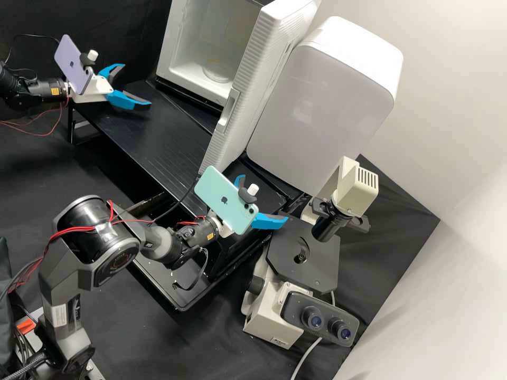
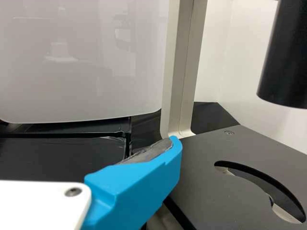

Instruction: Take the petri dish out of the incubator

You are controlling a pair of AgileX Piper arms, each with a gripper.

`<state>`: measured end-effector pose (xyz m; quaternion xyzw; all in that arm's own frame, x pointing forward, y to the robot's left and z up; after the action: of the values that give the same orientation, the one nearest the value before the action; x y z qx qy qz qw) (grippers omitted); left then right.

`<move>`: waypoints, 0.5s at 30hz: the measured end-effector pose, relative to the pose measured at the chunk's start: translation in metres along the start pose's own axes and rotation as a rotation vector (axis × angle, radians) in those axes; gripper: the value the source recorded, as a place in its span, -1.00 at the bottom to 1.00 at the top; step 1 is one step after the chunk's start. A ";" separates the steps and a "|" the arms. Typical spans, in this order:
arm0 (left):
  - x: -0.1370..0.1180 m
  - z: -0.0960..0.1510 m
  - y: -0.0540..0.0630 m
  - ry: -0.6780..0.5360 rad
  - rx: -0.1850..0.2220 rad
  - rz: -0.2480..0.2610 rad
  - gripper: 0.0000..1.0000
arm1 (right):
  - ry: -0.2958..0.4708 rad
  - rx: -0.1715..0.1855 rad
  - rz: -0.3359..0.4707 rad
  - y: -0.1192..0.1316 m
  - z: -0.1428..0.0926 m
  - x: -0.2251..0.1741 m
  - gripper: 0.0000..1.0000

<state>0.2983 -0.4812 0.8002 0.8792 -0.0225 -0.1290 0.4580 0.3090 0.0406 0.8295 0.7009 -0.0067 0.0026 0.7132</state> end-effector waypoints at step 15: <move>0.019 0.040 0.012 -0.278 0.046 -0.015 1.00 | 0.000 0.000 0.000 0.000 0.000 0.000 1.00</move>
<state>0.3078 -0.5231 0.7839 0.8632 -0.0821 -0.2525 0.4294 0.3090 0.0406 0.8295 0.7009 -0.0067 0.0026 0.7132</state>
